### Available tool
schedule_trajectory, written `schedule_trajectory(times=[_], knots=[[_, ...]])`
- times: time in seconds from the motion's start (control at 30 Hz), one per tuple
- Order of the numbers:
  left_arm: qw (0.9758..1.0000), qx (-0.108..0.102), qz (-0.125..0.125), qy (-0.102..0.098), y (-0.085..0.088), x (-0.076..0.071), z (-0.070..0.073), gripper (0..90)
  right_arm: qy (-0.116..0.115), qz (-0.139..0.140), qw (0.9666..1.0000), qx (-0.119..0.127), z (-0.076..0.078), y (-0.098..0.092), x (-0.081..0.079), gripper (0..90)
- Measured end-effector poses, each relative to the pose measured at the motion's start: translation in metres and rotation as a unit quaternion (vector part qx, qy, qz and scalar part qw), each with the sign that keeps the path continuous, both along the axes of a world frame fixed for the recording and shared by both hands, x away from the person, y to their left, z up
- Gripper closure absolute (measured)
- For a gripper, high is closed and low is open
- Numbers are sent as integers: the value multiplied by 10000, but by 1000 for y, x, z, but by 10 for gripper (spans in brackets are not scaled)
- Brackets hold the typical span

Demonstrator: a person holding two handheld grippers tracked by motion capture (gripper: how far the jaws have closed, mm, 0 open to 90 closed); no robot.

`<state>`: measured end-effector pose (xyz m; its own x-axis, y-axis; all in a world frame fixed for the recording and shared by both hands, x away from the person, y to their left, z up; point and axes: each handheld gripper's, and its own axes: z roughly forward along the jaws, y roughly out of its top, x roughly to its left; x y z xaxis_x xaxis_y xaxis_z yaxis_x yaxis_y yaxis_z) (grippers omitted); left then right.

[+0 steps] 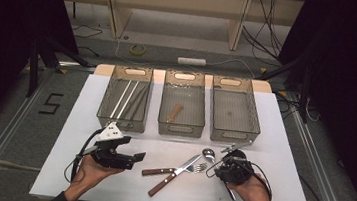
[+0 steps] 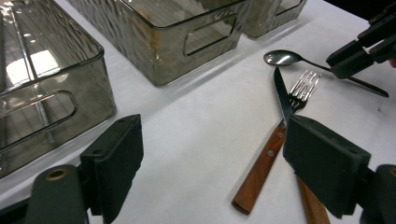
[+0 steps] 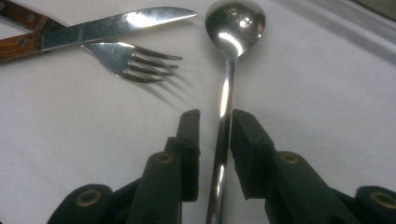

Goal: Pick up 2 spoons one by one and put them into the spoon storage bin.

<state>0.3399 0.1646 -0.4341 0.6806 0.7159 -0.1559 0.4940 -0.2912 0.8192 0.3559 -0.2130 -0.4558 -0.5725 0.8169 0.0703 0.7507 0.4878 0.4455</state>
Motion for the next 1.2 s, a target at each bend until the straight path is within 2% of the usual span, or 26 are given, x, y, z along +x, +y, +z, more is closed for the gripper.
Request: schedule_trajectory(times=[0.13, 0.37, 0.57, 0.67, 0.8, 0.9, 1.2], knots=[[9999, -76, -62, -65, -1, -4, 1, 191, 35, -13, 10000, -87, -4, 3, 2, 763], [9999, -79, -70, -110, -1, -7, 1, 182, 0, 28, 9994, -356, -8, 9, 4, 825], [9999, -72, -89, -107, -2, -7, 1, 182, 31, 20, 9995, -299, -8, 7, 6, 865], [9998, -55, -114, -122, -2, -7, 2, 182, -56, 6, 9995, -301, -6, 6, 5, 900], [9999, -30, -118, -120, -3, -7, 1, 182, -66, -8, 9998, -187, -2, 2, 5, 900], [9999, -40, -109, -124, -3, -7, 1, 182, -146, -37, 9999, 66, 4, -2, 5, 900], [9998, -108, -100, -150, -2, -8, 2, 182, -561, -22, 9976, 412, 25, -3, 9, 900]])
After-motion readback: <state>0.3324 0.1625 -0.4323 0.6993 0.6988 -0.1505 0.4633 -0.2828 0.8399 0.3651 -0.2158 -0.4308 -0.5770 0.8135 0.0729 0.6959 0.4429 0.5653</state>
